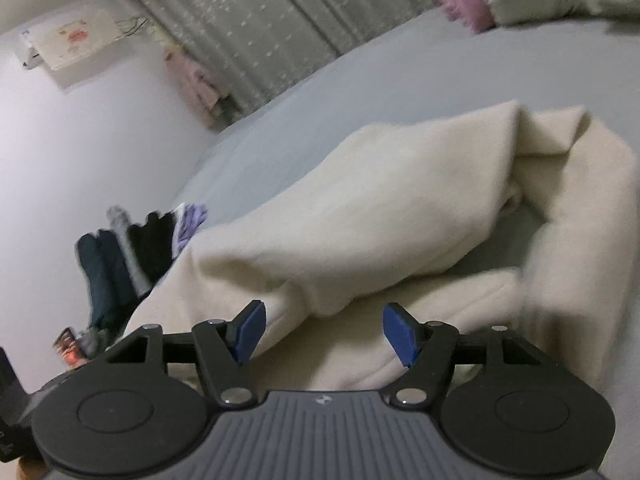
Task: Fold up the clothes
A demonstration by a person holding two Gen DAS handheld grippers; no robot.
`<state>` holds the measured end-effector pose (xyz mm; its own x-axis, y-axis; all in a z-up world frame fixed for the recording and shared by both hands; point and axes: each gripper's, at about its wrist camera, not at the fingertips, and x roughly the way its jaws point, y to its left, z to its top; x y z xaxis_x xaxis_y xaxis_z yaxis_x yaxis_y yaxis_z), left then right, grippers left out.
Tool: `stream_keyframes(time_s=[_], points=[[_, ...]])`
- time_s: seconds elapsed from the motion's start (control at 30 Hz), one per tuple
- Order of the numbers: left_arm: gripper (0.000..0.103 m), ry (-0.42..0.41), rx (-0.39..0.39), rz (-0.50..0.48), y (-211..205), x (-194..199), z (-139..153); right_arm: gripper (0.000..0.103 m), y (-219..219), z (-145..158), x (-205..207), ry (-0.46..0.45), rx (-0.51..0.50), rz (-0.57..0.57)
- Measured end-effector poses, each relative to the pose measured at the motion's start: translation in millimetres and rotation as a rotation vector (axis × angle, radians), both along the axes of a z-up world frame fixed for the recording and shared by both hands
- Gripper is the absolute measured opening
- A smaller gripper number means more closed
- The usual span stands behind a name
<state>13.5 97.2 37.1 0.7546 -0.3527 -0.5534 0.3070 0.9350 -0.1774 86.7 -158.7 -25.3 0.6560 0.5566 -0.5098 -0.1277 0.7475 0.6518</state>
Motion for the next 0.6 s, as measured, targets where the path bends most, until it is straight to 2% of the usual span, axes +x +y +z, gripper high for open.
stream_keyframes(time_s=[0.1, 0.2, 0.23, 0.27, 0.3, 0.33, 0.37, 0.47, 0.6], points=[[0.011, 0.009, -0.028, -0.059, -11.3, -11.6, 3.3, 0.065, -0.4, -9.2, -2.2, 0.044, 0.149, 0.020], [0.011, 0.030, -0.074, -0.113, -20.2, -21.0, 5.7, 0.065, -5.9, -17.3, -5.8, 0.071, 0.236, -0.003], [0.011, 0.030, -0.078, -0.134, -23.7, -24.4, 6.5, 0.061, -8.7, -20.0, -7.1, 0.081, 0.253, -0.013], [0.011, 0.022, -0.069, -0.155, -27.5, -28.1, 6.6, 0.048, -12.3, -23.3, -8.8, 0.091, 0.274, -0.020], [0.011, 0.011, -0.055, -0.175, -31.4, -32.0, 7.2, 0.042, -14.8, -25.5, -10.1, 0.097, 0.288, -0.020], [0.011, 0.002, -0.040, -0.194, -34.6, -35.6, 8.0, 0.027, -18.2, -27.3, -12.2, 0.102, 0.297, -0.021], [0.012, -0.002, -0.030, -0.207, -36.8, -38.2, 8.4, 0.015, -21.7, -27.9, -15.0, 0.104, 0.297, -0.025], [0.016, -0.003, -0.013, -0.247, -42.7, -43.9, 8.9, 0.009, -32.0, -19.7, -28.7, 0.060, 0.238, -0.042], [0.026, -0.021, -0.032, -0.290, -48.3, -45.0, 15.4, 0.008, -51.0, -6.4, -53.7, 0.008, 0.164, -0.074]])
